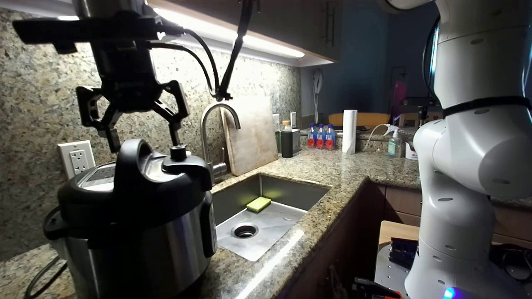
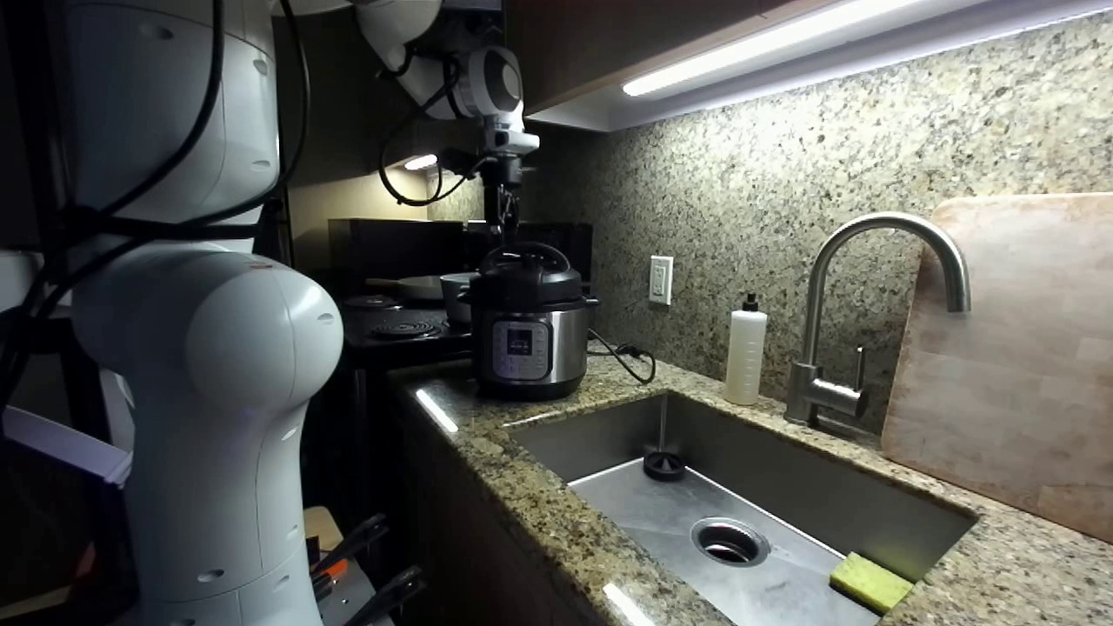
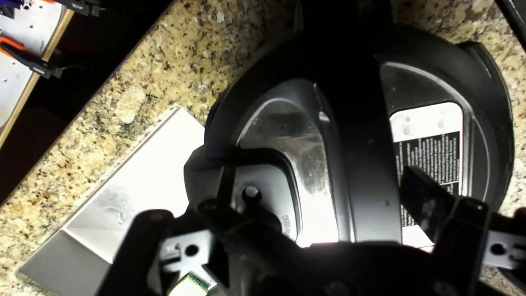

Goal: Remove the black lid from the rice cooker and put it inside the sink

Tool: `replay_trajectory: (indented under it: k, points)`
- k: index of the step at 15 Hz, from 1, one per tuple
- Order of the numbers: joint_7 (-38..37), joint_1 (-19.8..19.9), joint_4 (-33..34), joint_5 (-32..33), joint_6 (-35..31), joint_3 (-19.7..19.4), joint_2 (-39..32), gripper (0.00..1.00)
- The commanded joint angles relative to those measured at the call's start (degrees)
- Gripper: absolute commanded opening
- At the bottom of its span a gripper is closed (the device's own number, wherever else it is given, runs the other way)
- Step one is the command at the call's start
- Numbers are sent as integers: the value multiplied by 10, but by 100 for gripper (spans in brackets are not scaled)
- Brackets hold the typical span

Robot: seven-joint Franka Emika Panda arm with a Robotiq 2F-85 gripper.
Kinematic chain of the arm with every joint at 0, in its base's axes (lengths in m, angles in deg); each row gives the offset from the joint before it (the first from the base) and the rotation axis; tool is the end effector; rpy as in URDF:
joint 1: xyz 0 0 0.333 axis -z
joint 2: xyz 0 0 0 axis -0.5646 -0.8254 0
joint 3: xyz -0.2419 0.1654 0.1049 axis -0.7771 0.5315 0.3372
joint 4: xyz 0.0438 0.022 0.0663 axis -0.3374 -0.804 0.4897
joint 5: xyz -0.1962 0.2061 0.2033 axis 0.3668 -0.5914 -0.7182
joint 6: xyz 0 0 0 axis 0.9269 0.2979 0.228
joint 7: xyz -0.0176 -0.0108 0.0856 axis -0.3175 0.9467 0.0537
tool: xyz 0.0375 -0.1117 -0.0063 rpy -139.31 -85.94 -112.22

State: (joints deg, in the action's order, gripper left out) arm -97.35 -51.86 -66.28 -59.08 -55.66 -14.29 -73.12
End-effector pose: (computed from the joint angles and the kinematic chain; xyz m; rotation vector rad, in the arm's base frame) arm 0.4441 0.2916 0.5317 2.7782 -1.3359 0.0688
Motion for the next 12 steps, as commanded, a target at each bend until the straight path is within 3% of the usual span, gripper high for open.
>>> replay_trajectory:
  k: [1,5,6,8,12]
  points:
    - [48,4,-6,-14,-5,-9,-5,100]
    - [66,-1,-7,-18,-6,-10,-19,100]
    - [68,-2,-6,-20,-6,-10,-22,75]
    - [66,-5,-6,-22,-8,-10,-26,68]
    - [55,-9,-5,-20,-21,-10,-23,41]
